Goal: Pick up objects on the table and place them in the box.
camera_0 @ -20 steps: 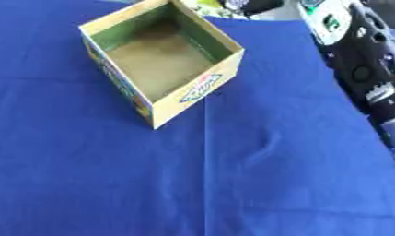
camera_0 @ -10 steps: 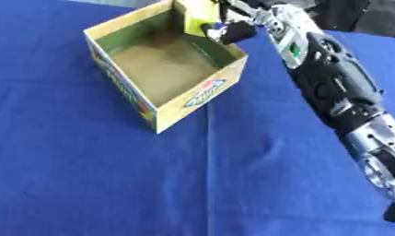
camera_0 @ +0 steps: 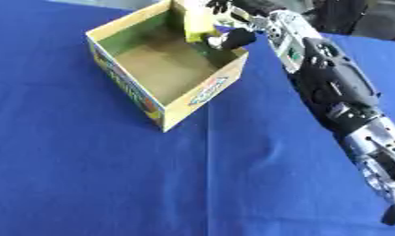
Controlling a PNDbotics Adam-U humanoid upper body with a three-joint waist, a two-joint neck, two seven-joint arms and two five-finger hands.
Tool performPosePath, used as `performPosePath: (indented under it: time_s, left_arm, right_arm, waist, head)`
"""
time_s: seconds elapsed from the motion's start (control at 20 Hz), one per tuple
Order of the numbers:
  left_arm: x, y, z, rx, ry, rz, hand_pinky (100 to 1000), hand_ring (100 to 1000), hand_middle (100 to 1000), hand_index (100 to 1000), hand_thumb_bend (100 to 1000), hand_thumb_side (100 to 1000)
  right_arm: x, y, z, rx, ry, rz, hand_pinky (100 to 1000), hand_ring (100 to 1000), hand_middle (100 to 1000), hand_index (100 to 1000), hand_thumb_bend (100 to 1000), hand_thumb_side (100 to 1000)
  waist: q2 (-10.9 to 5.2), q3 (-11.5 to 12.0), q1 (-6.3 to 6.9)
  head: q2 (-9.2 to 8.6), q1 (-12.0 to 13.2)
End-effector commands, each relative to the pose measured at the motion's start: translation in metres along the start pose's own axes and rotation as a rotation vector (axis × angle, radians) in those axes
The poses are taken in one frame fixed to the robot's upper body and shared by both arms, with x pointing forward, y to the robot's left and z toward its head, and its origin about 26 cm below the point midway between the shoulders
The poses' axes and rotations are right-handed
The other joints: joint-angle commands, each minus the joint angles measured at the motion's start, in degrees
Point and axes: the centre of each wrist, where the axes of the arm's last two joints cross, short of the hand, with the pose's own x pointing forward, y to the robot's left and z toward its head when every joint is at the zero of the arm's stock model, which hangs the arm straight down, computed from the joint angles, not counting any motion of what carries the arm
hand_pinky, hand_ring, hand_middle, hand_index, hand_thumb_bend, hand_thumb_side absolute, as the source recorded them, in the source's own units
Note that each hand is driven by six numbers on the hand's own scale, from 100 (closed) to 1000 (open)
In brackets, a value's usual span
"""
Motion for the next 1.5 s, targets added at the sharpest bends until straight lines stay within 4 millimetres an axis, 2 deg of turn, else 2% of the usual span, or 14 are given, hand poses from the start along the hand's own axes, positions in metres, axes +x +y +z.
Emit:
performPosePath:
  time_s: [0.05,0.1,0.2,0.3,0.6,0.8,0.85,1.05,1.3,1.5]
  left_arm:
    - [0.006,0.002,-0.005,-0.007,-0.030,-0.010,823,750,958,743,155,835]
    - [0.006,0.002,-0.005,-0.007,-0.029,-0.010,823,750,958,743,155,834]
    - [0.006,0.002,-0.005,-0.009,-0.029,-0.010,823,750,957,743,156,834]
    - [0.006,0.002,-0.005,-0.009,-0.028,-0.011,823,750,957,743,156,833]
    - [0.006,0.003,-0.005,-0.005,-0.027,-0.017,823,749,956,743,156,832]
    - [0.006,0.005,-0.005,0.002,-0.028,-0.026,823,749,956,743,156,832]
    - [0.006,0.006,-0.005,0.003,-0.029,-0.028,823,749,955,743,156,832]
    - [0.006,0.007,-0.005,0.009,-0.031,-0.034,823,749,954,743,155,831]
    - [0.006,0.008,-0.005,0.016,-0.034,-0.040,822,749,953,743,155,830]
    - [0.006,0.009,-0.005,0.025,-0.037,-0.045,822,749,953,744,155,829]
  right_arm:
    - [0.002,-0.036,0.002,-0.087,-0.022,0.064,843,830,766,926,474,715]
    - [0.004,-0.041,0.002,-0.097,-0.028,0.077,855,837,770,925,566,761]
    - [0.008,-0.050,0.003,-0.107,-0.032,0.104,865,842,774,927,602,782]
    - [0.010,-0.055,0.004,-0.110,-0.032,0.122,867,843,773,925,599,787]
    - [0.002,-0.077,0.020,-0.212,-0.010,0.072,844,822,736,902,483,800]
    - [-0.005,-0.102,0.048,-0.340,-0.008,0.006,814,802,700,877,395,807]
    - [-0.006,-0.107,0.056,-0.368,-0.011,-0.014,809,800,693,872,400,778]
    - [0.000,-0.124,0.088,-0.481,-0.034,-0.107,778,774,642,835,327,745]
    - [0.012,-0.130,0.124,-0.569,-0.042,-0.167,758,763,623,818,276,725]
    - [0.019,-0.124,0.151,-0.628,-0.024,-0.203,741,756,609,808,248,716]
  waist:
    - [-1.04,-0.3,0.59]
    - [-1.06,-0.4,0.59]
    - [-1.14,-0.5,0.63]
    - [-1.23,-0.5,0.68]
    - [-1.57,-1.2,0.69]
    - [-1.65,-1.9,0.75]
    - [-1.64,-2.1,0.82]
    - [-1.48,-2.9,1.36]
    - [-1.21,-3.7,1.94]
    - [-0.95,-4.3,2.28]
  head:
    - [-0.64,0.6]
    - [-0.60,0.7]
    - [-0.58,0.7]
    - [-0.58,0.8]
    - [-0.61,1.8]
    - [-0.59,3.2]
    - [-0.58,3.4]
    - [-0.45,4.2]
    - [-0.33,4.9]
    - [-0.45,5.4]
